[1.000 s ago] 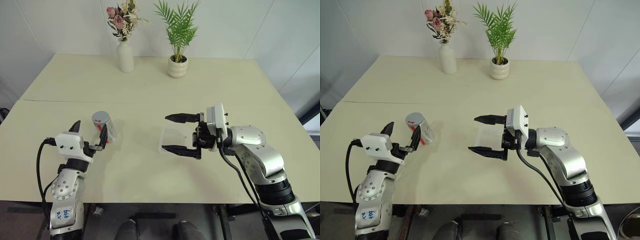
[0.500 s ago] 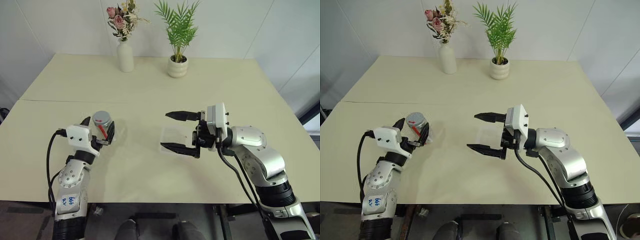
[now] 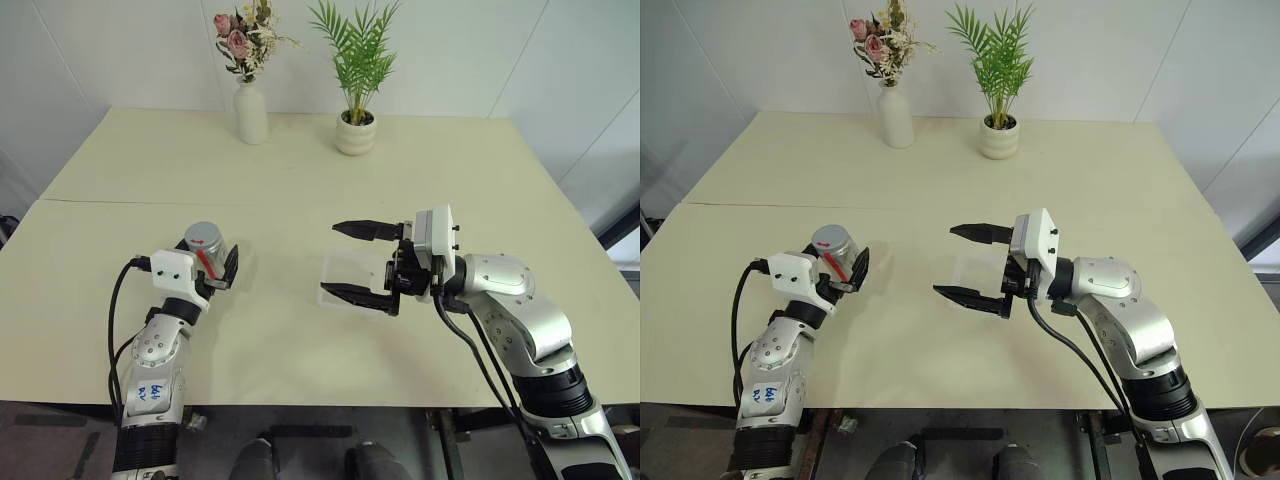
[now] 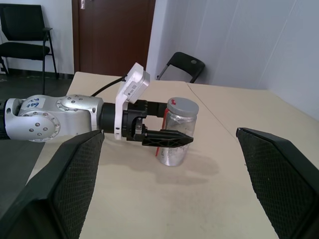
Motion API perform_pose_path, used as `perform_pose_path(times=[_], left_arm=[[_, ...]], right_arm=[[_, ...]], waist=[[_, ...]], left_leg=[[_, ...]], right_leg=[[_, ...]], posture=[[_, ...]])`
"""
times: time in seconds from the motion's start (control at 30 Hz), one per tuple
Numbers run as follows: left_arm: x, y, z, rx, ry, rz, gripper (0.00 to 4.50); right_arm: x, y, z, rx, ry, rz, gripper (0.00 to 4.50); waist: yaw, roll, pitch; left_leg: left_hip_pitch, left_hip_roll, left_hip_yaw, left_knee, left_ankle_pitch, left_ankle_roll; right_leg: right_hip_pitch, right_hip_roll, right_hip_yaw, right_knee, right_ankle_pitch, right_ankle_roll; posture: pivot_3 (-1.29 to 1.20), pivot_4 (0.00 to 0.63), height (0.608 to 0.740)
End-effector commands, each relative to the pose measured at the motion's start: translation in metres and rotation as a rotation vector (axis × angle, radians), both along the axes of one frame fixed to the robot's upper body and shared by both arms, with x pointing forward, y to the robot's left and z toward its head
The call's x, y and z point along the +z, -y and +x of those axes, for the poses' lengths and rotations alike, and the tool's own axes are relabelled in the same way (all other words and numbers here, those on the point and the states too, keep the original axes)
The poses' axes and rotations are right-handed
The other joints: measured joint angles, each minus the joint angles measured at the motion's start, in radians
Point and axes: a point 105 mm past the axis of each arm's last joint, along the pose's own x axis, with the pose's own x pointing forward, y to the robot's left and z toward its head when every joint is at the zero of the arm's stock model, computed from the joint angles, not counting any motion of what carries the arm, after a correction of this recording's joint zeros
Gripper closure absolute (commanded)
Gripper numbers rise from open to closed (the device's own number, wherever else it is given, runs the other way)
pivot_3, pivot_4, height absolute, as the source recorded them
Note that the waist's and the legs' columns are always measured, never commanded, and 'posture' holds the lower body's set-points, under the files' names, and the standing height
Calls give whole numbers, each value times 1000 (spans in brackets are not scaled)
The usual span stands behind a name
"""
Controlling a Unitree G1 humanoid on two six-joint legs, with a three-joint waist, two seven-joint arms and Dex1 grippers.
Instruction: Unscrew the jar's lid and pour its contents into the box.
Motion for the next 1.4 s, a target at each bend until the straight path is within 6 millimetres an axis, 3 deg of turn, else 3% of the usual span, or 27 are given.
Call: perform_pose_path(times=[0.03,0.13,0.33,0.37,0.63,0.83,1.03,1.4], left_arm=[[14,2,-2,0,75,28,43],[14,2,-2,8,78,38,43],[15,-1,-4,35,94,58,1914],[15,-1,-4,35,95,58,2068],[21,4,-6,-46,116,32,2067],[35,24,-10,-308,136,77,2067],[48,60,-19,-631,134,165,2067],[56,99,-24,-935,74,244,2067]], right_arm=[[11,4,-5,-8,51,19,0],[11,4,-5,-11,50,20,0],[9,3,-5,-16,42,27,0],[9,3,-5,-16,42,28,0],[12,0,-4,-25,35,40,0],[19,-13,2,-61,-26,53,0],[27,-37,-2,-49,-67,47,0],[35,-55,5,-129,-78,-1,0]], waist=[[0,0,0],[0,0,0],[0,0,0],[0,0,0],[0,0,0],[-1,0,0],[-1,0,0],[-1,0,0]], left_leg=[[0,0,0,0,0,0],[0,0,0,0,0,0],[0,0,0,0,0,0],[0,0,0,0,0,0],[0,0,0,0,0,0],[0,0,0,-1,0,-1],[-1,0,0,-3,0,-1],[-2,0,0,-3,0,0]], right_leg=[[0,0,0,0,0,0],[0,0,0,0,0,0],[0,0,0,0,0,0],[0,0,0,0,0,0],[0,0,0,0,0,0],[-1,0,0,0,0,0],[-2,-1,0,-1,0,-1],[-3,-1,0,-1,0,-1]], posture=[[0,150,740],[0,150,740],[0,150,740],[0,150,740],[0,150,740],[0,150,740],[0,150,740],[0,150,740]])
